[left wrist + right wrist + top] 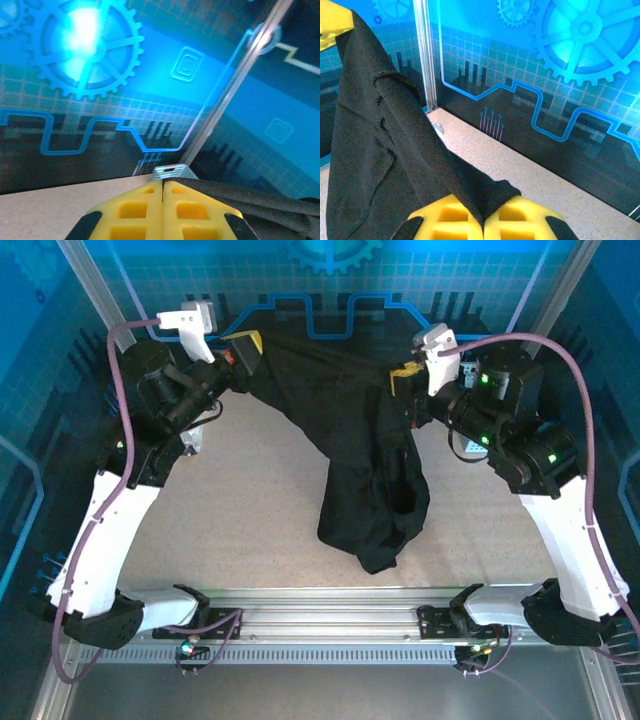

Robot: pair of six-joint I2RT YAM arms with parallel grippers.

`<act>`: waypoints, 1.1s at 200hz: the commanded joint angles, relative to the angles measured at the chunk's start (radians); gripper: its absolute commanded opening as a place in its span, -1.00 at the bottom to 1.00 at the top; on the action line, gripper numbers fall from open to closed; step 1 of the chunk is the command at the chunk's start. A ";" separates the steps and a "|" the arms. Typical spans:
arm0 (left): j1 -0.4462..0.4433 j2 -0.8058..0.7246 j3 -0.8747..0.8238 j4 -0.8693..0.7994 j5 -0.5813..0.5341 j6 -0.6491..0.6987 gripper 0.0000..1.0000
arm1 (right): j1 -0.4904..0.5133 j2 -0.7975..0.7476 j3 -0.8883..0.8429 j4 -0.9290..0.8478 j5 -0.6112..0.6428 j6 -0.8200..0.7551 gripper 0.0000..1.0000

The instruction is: Fold the inside-out t-shirt

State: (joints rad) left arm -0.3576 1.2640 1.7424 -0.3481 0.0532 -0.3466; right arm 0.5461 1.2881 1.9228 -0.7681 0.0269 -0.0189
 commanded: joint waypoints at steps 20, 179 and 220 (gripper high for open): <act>0.050 -0.033 -0.080 -0.059 -0.129 0.068 -1.00 | -0.104 0.213 -0.059 0.106 -0.132 0.113 -0.99; 0.264 -0.193 -0.566 -0.169 -0.164 -0.009 -1.00 | -0.112 0.350 -0.653 0.149 -0.133 0.106 0.25; 0.264 -0.196 -0.562 -0.167 -0.170 -0.009 -1.00 | -0.097 0.502 -0.528 0.167 -0.191 0.100 0.25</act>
State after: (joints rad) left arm -0.1001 1.0813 1.1751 -0.5415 -0.1337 -0.3412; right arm 0.4400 1.7214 1.3193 -0.6415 -0.1211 0.0856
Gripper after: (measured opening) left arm 0.053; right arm 0.632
